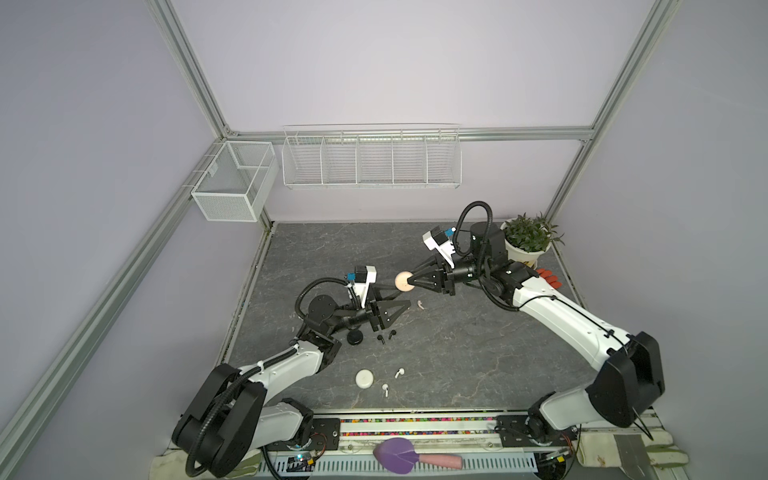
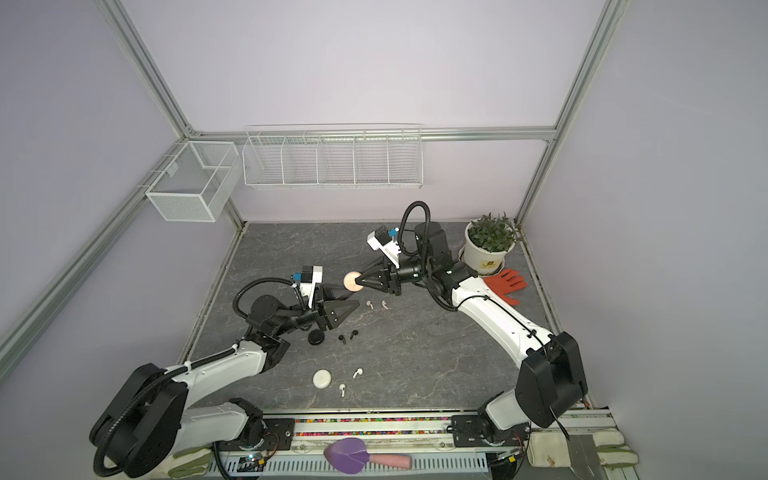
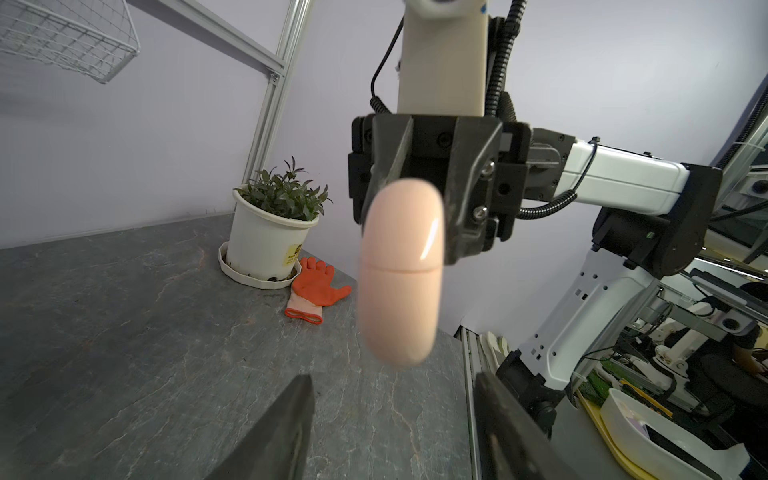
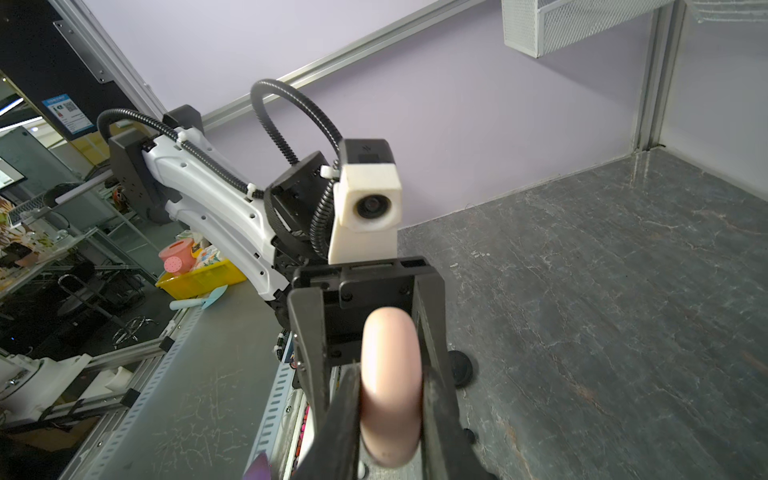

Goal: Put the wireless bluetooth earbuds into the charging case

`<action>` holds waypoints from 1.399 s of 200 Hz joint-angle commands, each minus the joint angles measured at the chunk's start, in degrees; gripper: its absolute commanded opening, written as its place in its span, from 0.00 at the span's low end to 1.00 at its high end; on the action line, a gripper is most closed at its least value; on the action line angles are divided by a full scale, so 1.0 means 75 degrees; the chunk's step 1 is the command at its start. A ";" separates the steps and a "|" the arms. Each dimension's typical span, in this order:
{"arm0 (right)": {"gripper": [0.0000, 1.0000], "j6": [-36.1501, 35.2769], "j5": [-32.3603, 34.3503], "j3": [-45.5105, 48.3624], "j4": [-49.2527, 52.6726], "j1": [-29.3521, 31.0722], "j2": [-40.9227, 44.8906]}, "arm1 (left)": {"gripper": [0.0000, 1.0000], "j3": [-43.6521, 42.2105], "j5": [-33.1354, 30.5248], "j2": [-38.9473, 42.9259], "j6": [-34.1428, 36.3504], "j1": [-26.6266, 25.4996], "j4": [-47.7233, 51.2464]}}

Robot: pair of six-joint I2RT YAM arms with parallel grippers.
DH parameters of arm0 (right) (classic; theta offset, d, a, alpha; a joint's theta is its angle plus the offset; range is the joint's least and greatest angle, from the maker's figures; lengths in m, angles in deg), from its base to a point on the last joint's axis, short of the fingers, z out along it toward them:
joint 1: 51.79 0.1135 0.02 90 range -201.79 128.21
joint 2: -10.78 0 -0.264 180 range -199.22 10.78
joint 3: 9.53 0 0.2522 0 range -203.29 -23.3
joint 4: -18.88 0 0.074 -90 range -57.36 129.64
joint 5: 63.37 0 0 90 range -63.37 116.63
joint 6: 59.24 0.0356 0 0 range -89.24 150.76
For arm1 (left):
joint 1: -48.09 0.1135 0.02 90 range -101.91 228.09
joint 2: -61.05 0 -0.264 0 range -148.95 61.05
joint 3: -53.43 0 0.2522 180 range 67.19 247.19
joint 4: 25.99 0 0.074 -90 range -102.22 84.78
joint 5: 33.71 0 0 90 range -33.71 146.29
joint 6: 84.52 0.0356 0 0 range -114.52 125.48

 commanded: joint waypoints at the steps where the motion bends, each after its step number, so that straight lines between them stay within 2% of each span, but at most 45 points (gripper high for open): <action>1: 0.17 -0.0517 -0.0302 -0.0177 0.0199 -0.0059 -0.0142 | 0.59 0.0291 0.0215 -0.0370 -0.0118 -0.0026 -0.1407; 25: 0.16 -0.0519 -0.0322 -0.0300 0.0408 -0.0092 -0.0283 | 0.59 0.0215 0.0087 -0.0355 0.0100 -0.0026 -0.2005; 54: 0.16 -0.0515 -0.0283 -0.0321 0.0421 -0.0159 -0.0263 | 0.57 0.0312 -0.0052 0.0295 0.0978 -0.0038 -0.0591; 76: 0.16 -0.0440 -0.0333 -0.0332 0.0330 -0.0185 -0.0310 | 0.56 0.0286 -0.0167 0.0558 0.1306 -0.0065 -0.0165; 139: 0.15 -0.0271 -0.0581 -0.0296 0.0152 -0.0189 -0.0424 | 0.52 0.0333 -0.0216 0.0139 0.0964 -0.0062 -0.0866; 233: 0.15 -0.0230 -0.0649 -0.0381 0.0226 -0.0113 -0.0712 | 0.39 0.0368 -0.0296 0.0231 0.1155 -0.0062 -0.0704; 280: 0.15 -0.0255 -0.0657 -0.0472 0.0314 -0.0091 -0.0826 | 0.32 0.0379 -0.0250 0.0120 0.0961 -0.0062 -0.0913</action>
